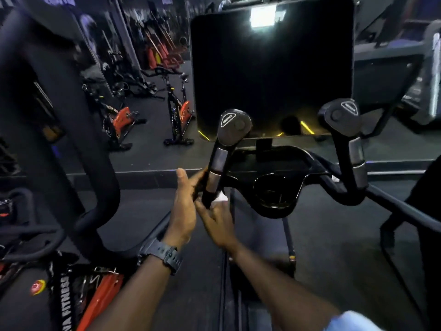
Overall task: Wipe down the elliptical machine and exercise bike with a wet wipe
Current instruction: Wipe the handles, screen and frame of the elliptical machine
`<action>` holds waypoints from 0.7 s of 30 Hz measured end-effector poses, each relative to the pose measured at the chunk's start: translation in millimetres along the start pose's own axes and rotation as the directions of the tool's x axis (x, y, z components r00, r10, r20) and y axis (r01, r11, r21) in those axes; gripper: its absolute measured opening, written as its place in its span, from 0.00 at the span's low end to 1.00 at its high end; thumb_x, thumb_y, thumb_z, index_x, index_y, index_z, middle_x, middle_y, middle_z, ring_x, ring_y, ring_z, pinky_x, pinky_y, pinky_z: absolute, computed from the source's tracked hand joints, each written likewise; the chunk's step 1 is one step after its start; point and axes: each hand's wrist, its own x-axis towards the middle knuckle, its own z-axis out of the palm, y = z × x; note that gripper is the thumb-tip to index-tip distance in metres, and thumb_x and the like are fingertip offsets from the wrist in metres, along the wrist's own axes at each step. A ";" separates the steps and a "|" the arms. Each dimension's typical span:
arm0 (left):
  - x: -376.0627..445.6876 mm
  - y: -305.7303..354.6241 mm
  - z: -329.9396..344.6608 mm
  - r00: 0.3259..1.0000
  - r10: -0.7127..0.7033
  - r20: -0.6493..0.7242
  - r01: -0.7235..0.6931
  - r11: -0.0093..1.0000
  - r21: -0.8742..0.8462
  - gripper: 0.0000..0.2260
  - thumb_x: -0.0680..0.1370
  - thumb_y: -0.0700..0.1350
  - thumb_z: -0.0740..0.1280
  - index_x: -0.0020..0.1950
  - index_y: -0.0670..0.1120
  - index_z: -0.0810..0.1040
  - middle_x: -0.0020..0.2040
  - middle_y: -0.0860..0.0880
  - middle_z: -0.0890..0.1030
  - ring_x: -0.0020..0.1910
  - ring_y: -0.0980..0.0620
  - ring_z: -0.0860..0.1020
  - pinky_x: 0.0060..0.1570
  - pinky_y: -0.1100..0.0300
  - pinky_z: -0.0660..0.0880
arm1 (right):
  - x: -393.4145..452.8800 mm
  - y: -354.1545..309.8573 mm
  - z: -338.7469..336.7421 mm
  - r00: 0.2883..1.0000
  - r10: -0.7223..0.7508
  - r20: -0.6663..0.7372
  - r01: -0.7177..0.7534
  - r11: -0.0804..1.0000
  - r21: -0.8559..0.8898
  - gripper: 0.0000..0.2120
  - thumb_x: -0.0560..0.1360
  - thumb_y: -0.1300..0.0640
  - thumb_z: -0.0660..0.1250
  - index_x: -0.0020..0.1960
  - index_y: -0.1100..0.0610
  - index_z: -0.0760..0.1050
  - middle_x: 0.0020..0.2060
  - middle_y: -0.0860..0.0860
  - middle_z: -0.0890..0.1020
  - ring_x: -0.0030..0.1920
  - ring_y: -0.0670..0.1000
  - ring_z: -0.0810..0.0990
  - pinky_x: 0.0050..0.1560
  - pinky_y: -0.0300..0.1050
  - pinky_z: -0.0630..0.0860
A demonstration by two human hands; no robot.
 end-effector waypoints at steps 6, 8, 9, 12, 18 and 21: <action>-1.3 -27.1 -4.0 0.998 -0.061 0.021 0.058 0.993 0.107 0.42 0.77 0.74 0.42 0.67 0.47 0.81 0.64 0.49 0.83 0.68 0.50 0.77 0.75 0.41 0.64 | 15.6 9.0 -26.9 0.960 -0.169 0.222 0.209 0.963 -0.170 0.36 0.67 0.46 0.69 0.72 0.56 0.65 0.70 0.55 0.68 0.72 0.54 0.65 0.73 0.47 0.63; -1.1 -29.8 -6.2 0.998 -0.046 0.030 0.043 0.995 0.096 0.47 0.73 0.80 0.47 0.67 0.44 0.80 0.63 0.47 0.83 0.67 0.49 0.79 0.74 0.43 0.67 | -12.7 0.3 -22.0 0.965 -0.049 0.259 0.066 0.996 -0.059 0.44 0.65 0.54 0.72 0.77 0.58 0.57 0.74 0.55 0.64 0.73 0.51 0.62 0.71 0.39 0.63; -0.2 -30.4 -6.1 0.999 -0.048 0.024 0.045 0.994 0.095 0.50 0.71 0.81 0.48 0.67 0.42 0.79 0.62 0.45 0.84 0.65 0.47 0.79 0.73 0.44 0.68 | -23.3 3.9 -20.7 0.965 -0.034 0.260 0.055 0.996 -0.074 0.47 0.65 0.58 0.73 0.78 0.58 0.53 0.75 0.54 0.61 0.75 0.51 0.59 0.72 0.39 0.62; -0.4 -33.0 -6.7 0.999 -0.034 0.016 0.031 0.989 0.146 0.50 0.70 0.82 0.48 0.68 0.43 0.79 0.62 0.41 0.83 0.66 0.43 0.78 0.74 0.42 0.67 | -2.1 31.1 -27.2 0.956 -0.206 0.208 0.278 0.861 -0.426 0.48 0.64 0.63 0.71 0.79 0.62 0.51 0.79 0.57 0.53 0.79 0.56 0.48 0.78 0.48 0.49; -0.8 -31.3 -10.3 0.999 -0.018 0.044 0.010 0.985 0.171 0.46 0.73 0.80 0.47 0.68 0.46 0.80 0.64 0.48 0.83 0.68 0.50 0.77 0.75 0.43 0.66 | 3.8 29.9 -6.0 0.986 -0.061 0.154 0.077 0.992 -0.103 0.44 0.67 0.68 0.63 0.80 0.62 0.47 0.80 0.57 0.49 0.79 0.54 0.48 0.77 0.43 0.49; -0.3 -28.5 -10.5 0.998 -0.034 0.047 0.026 0.986 0.163 0.45 0.72 0.80 0.48 0.67 0.47 0.80 0.62 0.46 0.84 0.66 0.48 0.79 0.73 0.41 0.68 | -27.1 -3.6 7.2 0.981 0.102 0.162 -0.180 0.777 0.604 0.35 0.68 0.61 0.65 0.75 0.58 0.62 0.63 0.60 0.73 0.58 0.47 0.73 0.61 0.42 0.72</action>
